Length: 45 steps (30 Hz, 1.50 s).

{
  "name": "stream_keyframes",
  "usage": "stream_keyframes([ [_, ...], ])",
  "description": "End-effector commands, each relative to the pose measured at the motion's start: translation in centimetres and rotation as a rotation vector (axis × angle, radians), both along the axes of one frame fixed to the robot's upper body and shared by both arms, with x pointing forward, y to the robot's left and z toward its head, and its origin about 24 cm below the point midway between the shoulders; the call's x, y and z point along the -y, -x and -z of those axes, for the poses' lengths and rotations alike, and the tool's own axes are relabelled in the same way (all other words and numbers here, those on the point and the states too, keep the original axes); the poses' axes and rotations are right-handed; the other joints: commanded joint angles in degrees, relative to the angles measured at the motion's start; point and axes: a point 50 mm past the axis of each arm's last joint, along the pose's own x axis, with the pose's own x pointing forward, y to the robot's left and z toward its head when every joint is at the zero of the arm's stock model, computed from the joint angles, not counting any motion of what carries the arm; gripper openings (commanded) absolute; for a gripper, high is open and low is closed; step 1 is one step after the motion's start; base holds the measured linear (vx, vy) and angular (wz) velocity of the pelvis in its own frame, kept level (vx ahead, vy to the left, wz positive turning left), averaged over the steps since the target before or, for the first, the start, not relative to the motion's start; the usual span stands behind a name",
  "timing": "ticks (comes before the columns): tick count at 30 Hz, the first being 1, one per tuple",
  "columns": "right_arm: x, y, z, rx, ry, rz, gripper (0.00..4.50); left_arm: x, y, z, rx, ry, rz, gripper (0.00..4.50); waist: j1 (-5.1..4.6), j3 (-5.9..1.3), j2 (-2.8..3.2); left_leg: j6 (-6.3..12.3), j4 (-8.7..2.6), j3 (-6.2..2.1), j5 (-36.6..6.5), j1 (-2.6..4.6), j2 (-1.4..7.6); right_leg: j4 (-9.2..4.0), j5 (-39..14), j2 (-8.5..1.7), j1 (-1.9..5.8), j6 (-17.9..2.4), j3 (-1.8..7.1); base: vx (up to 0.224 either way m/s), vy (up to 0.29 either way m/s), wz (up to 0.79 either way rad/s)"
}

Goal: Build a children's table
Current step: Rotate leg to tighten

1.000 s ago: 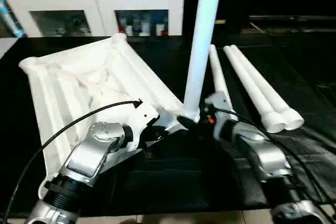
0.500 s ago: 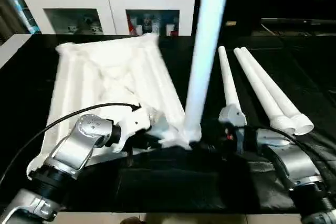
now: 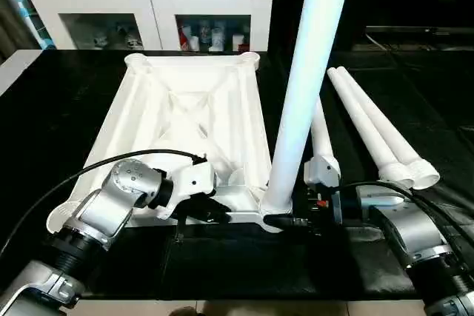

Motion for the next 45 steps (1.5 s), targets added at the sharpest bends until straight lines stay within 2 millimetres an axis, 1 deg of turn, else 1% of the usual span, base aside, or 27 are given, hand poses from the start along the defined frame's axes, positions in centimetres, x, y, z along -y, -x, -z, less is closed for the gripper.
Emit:
stream_keyframes([
  [1, -0.1, -0.2, -0.4, -0.005, -0.014, -0.012, 3.46, 0.3, 0.4, 0.3, -0.02, -0.031, 0.064, 0.0, -0.04, -4.21, 0.08, 2.83, -3.75, -0.76, -9.2, 0.39, 2.59, -4.28, -8.1, -4.41, 3.09, -13.5, 2.61, 0.0, 0.0, 0.0],
  [3, -0.1, -0.2, -0.5, -0.01, -0.018, -0.017, 3.23, 0.2, 0.4, 0.3, -0.02, -0.031, 0.065, 0.0, -0.05, -4.19, -0.01, 2.76, -3.74, -0.74, -9.5, 0.39, 2.56, -4.35, -8.7, -4.43, 3.09, -13.4, 2.62, 0.0, 0.0, 0.0],
  [5, -0.1, -0.2, -0.5, -0.013, -0.021, -0.021, 3.23, 0.2, 0.4, 0.3, -0.02, -0.031, 0.066, 0.0, -0.01, -4.2, 0.02, 2.62, -3.77, -0.77, -9.6, 0.44, 2.61, -4.38, -9.1, -4.5, 3.07, -13.3, 2.63, 0.0, 0.0, 0.0],
  [7, -0.1, -0.1, -0.5, -0.015, -0.024, -0.023, 2.92, 0.2, 0.4, 0.3, -0.02, -0.031, 0.065, 0.0, 0.03, -4.18, -0.03, 2.56, -3.76, -0.74, -9.5, 0.45, 2.61, -4.4, -9.4, -4.49, 3.05, -13.3, 2.65, 0.0, 0.0, 0.0],
  [11, -0.3, -0.1, -0.5, -0.027, -0.034, -0.029, 2.83, 0.2, 0.3, 0.3, -0.021, -0.027, 0.058, 0.0, 0.0, -4.2, -0.07, 2.56, -3.77, -0.75, -9.3, 0.43, 2.61, -4.35, -9.2, -4.44, 3.07, -13.2, 2.62, 0.0, 0.0, 0.0],
  [12, -0.3, 0.0, -0.5, -0.031, -0.038, -0.029, 2.81, 0.2, 0.3, 0.3, -0.021, -0.024, 0.054, 0.0, 0.02, -4.21, 0.08, 2.6, -3.75, -0.75, -9.2, 0.42, 2.6, -4.34, -9.0, -4.43, 3.05, -13.2, 2.62, 0.0, 0.0, 0.0],
  [15, -0.8, 0.0, -0.4, -0.04, -0.056, 0.002, 2.79, 0.3, 0.1, 0.3, -0.027, 0.004, -0.004, 0.0, 0.01, -4.18, -0.01, 2.5, -3.76, -0.74, -9.3, 0.41, 2.57, -4.39, -9.4, -4.43, 3.06, -13.1, 2.63, 0.0, 0.0, 0.0],
  [17, -1.0, 0.0, -0.3, -0.038, -0.057, 0.021, 2.79, 0.4, 0.0, 0.3, -0.027, 0.014, -0.027, 0.0, -0.08, -4.11, 0.06, 2.19, -3.81, -0.74, -9.7, 0.48, 2.55, -4.51, -10.2, -4.42, 2.99, -13.0, 2.62, 0.0, 0.0, 0.0],
  [18, -1.7, -0.3, -0.1, -0.022, -0.054, 0.085, 2.79, 0.6, -0.3, 0.1, -0.025, 0.05, -0.094, 0.0, -0.16, -4.06, 0.37, 1.78, -3.85, -0.8, -10.2, 0.5, 2.54, -4.55, -11.2, -4.5, 2.96, -12.9, 2.65, 0.0, 0.0, 0.0],
  [20, -2.7, -0.9, 0.3, -0.007, -0.058, 0.181, 2.79, 1.0, -0.6, -0.2, -0.015, 0.097, -0.187, 0.0, -0.54, -3.84, 0.12, 0.78, -4.0, -0.81, -11.5, 0.5, 2.38, -4.82, -13.9, -4.49, 2.84, -12.5, 2.59, 0.0, 0.0, 0.0],
  [21, -4.0, -1.7, 0.5, -0.01, -0.078, 0.284, 2.79, 1.4, -0.7, -0.5, -0.01, 0.138, -0.278, 0.0, -0.9, -3.83, -0.1, 0.01, -4.16, -0.94, -11.7, 0.34, 2.36, -4.72, -15.6, -4.59, 3.03, -11.9, 2.55, 0.0, 0.0, 0.0],
  [22, -4.2, -1.8, 0.5, -0.013, -0.082, 0.301, 2.78, 1.5, -0.7, -0.5, -0.009, 0.143, -0.291, 0.0, -1.42, -3.7, -0.12, -0.32, -4.27, -1.09, -12.0, 0.15, 2.15, -5.06, -18.1, -4.59, 3.01, -11.0, 2.41, 0.0, 0.0, 0.0],
  [24, -4.8, -2.2, 0.6, -0.022, -0.096, 0.347, 2.77, 1.7, -0.7, -0.5, -0.003, 0.157, -0.338, 0.0, -2.01, -3.82, -0.19, -0.21, -4.17, -1.16, -12.1, 0.19, 2.15, -5.27, -19.7, -4.59, 2.98, -10.0, 2.51, 0.0, 0.0, 0.0],
  [25, -5.1, -2.3, 0.6, -0.024, -0.103, 0.367, 2.77, 1.9, -0.7, -0.6, 0.001, 0.163, -0.363, 0.0, -2.12, -3.85, -0.16, -0.11, -4.16, -1.14, -11.8, 0.21, 2.24, -5.21, -18.9, -4.58, 2.91, -10.2, 2.58, 0.0, 0.0, 0.0],
  [26, -6.1, -2.8, 0.6, -0.027, -0.107, 0.429, 2.77, 2.3, -0.8, -0.7, 0.015, 0.187, -0.451, 0.0, -2.58, -4.06, -0.19, 0.21, -3.92, -0.96, -10.4, 0.24, 2.34, -4.82, -15.5, -4.45, 2.89, -11.2, 2.66, 0.0, 0.0, 0.0],
  [27, -6.3, -2.9, 0.6, -0.028, -0.107, 0.44, 2.77, 2.4, -0.7, -0.8, 0.017, 0.19, -0.467, 0.0, -2.78, -3.93, -0.1, 0.5, -3.98, -1.02, -10.0, 0.07, 2.27, -4.85, -14.6, -4.43, 2.84, -11.6, 2.64, 0.0, 0.0, 0.0],
  [30, -7.0, -3.1, 0.6, -0.02, -0.095, 0.469, 2.77, 3.1, -0.7, -1.1, 0.03, 0.209, -0.536, 0.0, -2.73, -4.17, -0.46, 1.63, -3.74, -0.85, -8.0, 0.01, 2.17, -4.64, -11.1, -4.19, 2.98, -12.0, 2.62, 0.0, 0.0, 0.0],
  [33, -7.4, -3.0, 0.6, -0.008, -0.084, 0.457, 2.77, 3.7, -0.7, -1.5, 0.045, 0.214, -0.556, 0.0, -2.64, -4.38, -0.33, 2.74, -3.55, -0.78, -5.6, -0.05, 2.18, -4.07, -5.4, -4.09, 3.12, -13.2, 2.6, 0.0, 0.0, 0.0],
  [34, -7.4, -3.0, 0.5, -0.006, -0.088, 0.444, 3.12, 3.7, -0.7, -1.5, 0.049, 0.21, -0.553, 0.0, -2.55, -4.38, -0.29, 3.23, -3.5, -0.76, -5.3, 0.01, 2.18, -4.02, -4.4, -4.1, 3.12, -13.5, 2.59, 0.0, 0.0, 0.0],
  [36, -7.2, -3.0, 0.5, -0.003, -0.094, 0.44, 3.47, 3.6, -0.8, -1.5, 0.063, 0.187, -0.544, 0.0, -2.47, -4.28, -0.24, 3.51, -3.54, -0.72, -5.8, -0.02, 2.14, -4.17, -4.8, -4.14, 3.14, -13.4, 2.58, 0.0, 0.0, 0.0],
  [37, -7.1, -3.0, 0.5, -0.005, -0.102, 0.439, 3.47, 3.5, -0.8, -1.5, 0.066, 0.178, -0.543, 0.0, -2.45, -4.25, -0.24, 3.44, -3.58, -0.74, -6.2, 0.01, 2.17, -4.22, -5.3, -4.17, 3.15, -13.4, 2.57, 0.0, 0.0, 0.0],
  [38, -7.1, -3.0, 0.5, -0.005, -0.103, 0.438, 3.52, 3.5, -0.8, -1.5, 0.067, 0.177, -0.543, 0.0, -2.51, -4.16, 0.01, 3.2, -3.63, -0.74, -7.2, 0.06, 2.18, -4.39, -6.3, -4.17, 3.1, -13.2, 2.57, 0.0, 0.0, 0.0],
  [40, -6.9, -3.0, 0.4, 0.005, -0.102, 0.44, 3.82, 3.3, -0.9, -1.5, 0.069, 0.168, -0.54, 0.0, -2.52, -4.07, -0.03, 2.52, -3.72, -0.77, -8.4, 0.11, 2.15, -4.56, -8.4, -4.19, 3.1, -12.7, 2.6, 0.0, 0.0, 0.0],
  [41, -6.7, -2.9, 0.4, 0.01, -0.104, 0.435, 3.92, 3.2, -1.0, -1.5, 0.067, 0.165, -0.538, 0.0, -2.5, -4.05, 0.22, 2.34, -3.73, -0.81, -8.7, 0.14, 2.14, -4.58, -8.9, -4.24, 3.09, -12.6, 2.61, 0.0, 0.0, 0.0],
  [43, -6.3, -2.8, 0.3, 0.013, -0.104, 0.428, 4.02, 3.0, -1.0, -1.4, 0.063, 0.158, -0.533, 0.0, -2.47, -4.11, 0.14, 2.11, -3.74, -0.82, -9.0, 0.18, 2.2, -4.6, -8.9, -4.2, 3.09, -12.5, 2.65, 0.0, 0.0, 0.0],
  [44, -5.9, -2.7, 0.3, 0.02, -0.096, 0.41, 4.13, 2.8, -1.1, -1.3, 0.062, 0.146, -0.52, 0.0, -2.4, -4.11, 0.36, 2.02, -3.76, -0.87, -9.0, 0.23, 2.23, -4.56, -8.5, -4.19, 3.07, -12.5, 2.63, 0.0, 0.0, 0.0],
  [45, -5.4, -2.5, 0.3, 0.035, -0.088, 0.384, 4.26, 2.5, -1.1, -1.2, 0.066, 0.131, -0.502, 0.0, -2.35, -4.17, 0.19, 2.15, -3.71, -0.85, -9.0, 0.22, 2.18, -4.55, -8.0, -4.09, 3.14, -12.4, 2.6, 0.0, 0.0, 0.0],
])
